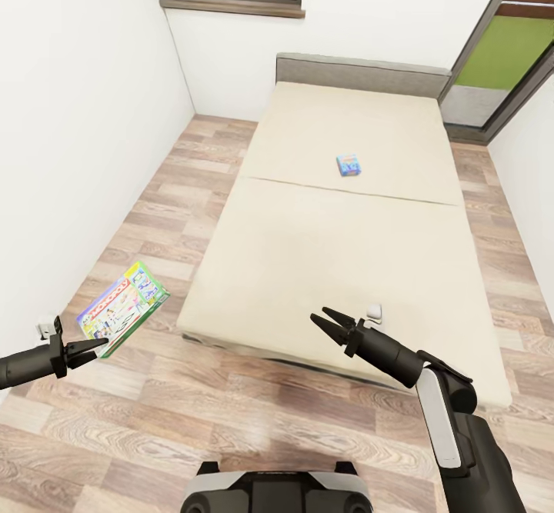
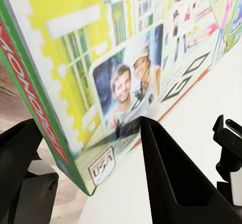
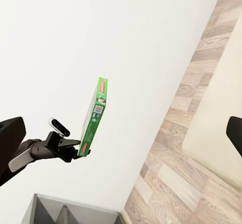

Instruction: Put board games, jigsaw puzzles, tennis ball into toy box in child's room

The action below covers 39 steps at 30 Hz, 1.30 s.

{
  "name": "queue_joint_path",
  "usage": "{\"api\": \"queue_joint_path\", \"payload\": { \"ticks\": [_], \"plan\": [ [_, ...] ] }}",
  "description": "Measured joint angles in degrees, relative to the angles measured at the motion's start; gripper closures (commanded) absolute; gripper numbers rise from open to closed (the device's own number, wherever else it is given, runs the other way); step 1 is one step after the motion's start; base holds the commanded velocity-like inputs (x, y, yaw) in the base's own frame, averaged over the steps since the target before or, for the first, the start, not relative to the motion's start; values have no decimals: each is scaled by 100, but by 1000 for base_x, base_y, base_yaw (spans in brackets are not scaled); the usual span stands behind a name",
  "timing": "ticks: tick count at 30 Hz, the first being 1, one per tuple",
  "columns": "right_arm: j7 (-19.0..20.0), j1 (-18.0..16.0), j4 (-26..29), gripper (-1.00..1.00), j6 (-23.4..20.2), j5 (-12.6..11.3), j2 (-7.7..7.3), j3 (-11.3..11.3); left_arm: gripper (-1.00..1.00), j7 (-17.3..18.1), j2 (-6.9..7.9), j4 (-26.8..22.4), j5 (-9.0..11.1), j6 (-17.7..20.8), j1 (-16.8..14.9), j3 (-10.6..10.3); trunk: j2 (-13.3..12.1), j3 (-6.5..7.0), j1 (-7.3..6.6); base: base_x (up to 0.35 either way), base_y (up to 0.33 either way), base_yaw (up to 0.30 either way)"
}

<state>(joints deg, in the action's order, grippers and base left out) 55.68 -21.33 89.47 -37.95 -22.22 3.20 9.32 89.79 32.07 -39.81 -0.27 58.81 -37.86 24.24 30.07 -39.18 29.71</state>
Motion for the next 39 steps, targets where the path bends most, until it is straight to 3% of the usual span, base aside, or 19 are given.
{"api": "queue_joint_path", "payload": {
  "ticks": [25, 30, 39],
  "plan": [
    [86, 272, -9, -100, 248, 30, -69, -37, 100, 0, -36, -1, 0, -36, 9, -10, 0, 239, 0, 0, 0, 29],
    [89, 272, -9, -100, 257, 40, -83, -36, 100, 0, -106, 0, 1, -28, 7, -140, 0, 287, 0, 0, 0, 67],
    [89, 272, -22, -100, 274, 68, -64, -37, 100, 0, -114, 0, 6, -27, 9, -180, 0, 373, 0, 0, 0, 68]
  ]
}}
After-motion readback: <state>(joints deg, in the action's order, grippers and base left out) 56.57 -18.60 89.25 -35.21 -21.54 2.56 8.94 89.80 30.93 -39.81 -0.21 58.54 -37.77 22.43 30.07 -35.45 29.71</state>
